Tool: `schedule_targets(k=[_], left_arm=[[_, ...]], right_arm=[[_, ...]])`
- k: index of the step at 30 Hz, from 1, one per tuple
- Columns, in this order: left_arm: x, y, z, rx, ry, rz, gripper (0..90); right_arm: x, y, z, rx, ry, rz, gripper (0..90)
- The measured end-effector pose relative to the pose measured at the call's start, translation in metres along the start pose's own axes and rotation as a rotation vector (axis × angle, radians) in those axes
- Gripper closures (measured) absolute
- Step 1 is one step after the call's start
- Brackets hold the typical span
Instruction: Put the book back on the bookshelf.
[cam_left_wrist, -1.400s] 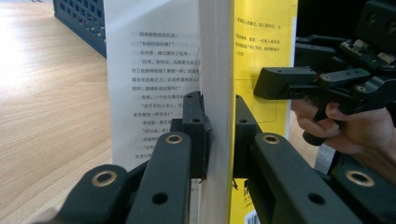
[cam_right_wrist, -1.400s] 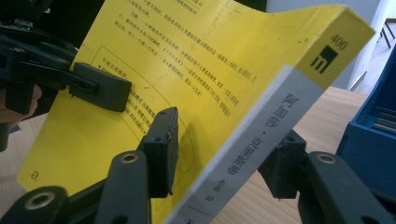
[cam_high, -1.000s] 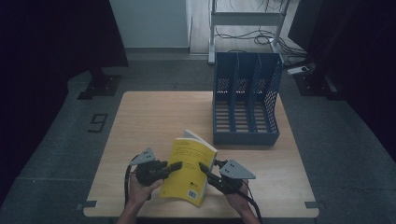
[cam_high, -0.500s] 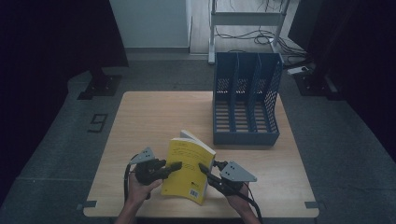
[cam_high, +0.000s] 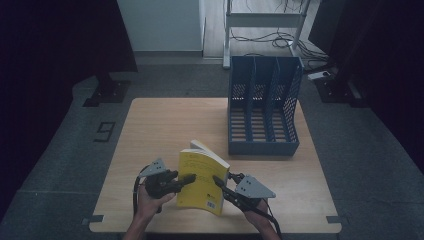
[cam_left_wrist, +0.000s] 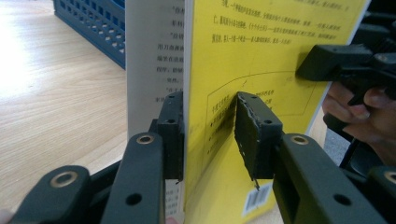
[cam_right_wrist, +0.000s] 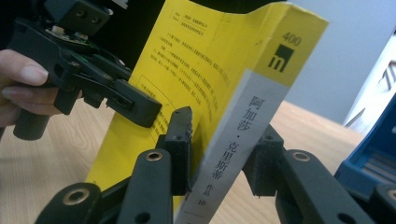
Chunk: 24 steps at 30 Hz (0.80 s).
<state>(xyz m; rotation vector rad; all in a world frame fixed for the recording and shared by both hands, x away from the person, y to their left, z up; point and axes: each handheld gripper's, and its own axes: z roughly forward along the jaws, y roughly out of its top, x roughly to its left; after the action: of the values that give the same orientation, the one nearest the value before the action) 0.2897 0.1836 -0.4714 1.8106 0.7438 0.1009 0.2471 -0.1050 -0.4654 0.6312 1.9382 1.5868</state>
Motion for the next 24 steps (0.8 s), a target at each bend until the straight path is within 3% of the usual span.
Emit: schedule_targets(k=[1,3,10,16,24], left_arm=[[-0.001,0.0,0.001,0.001,-0.003,0.004,62.7],[-0.001,0.0,0.002,0.005,-0.001,0.009,61.9],[-0.001,-0.001,0.003,0.006,0.002,0.011,60.3],[-0.003,-0.001,0.002,0.005,0.003,0.025,61.6],[-0.006,0.001,-0.001,0.022,-0.021,0.06,69.9]], right_arm=[[0.001,0.002,-0.002,-0.004,-0.001,-0.031,67.7],[0.001,0.003,-0.003,-0.003,0.0,-0.04,68.0],[-0.002,0.002,-0.003,-0.001,0.01,-0.025,68.1],[-0.006,0.001,-0.003,-0.003,0.026,0.012,68.2],[-0.01,0.002,-0.006,-0.027,0.061,0.065,66.8]])
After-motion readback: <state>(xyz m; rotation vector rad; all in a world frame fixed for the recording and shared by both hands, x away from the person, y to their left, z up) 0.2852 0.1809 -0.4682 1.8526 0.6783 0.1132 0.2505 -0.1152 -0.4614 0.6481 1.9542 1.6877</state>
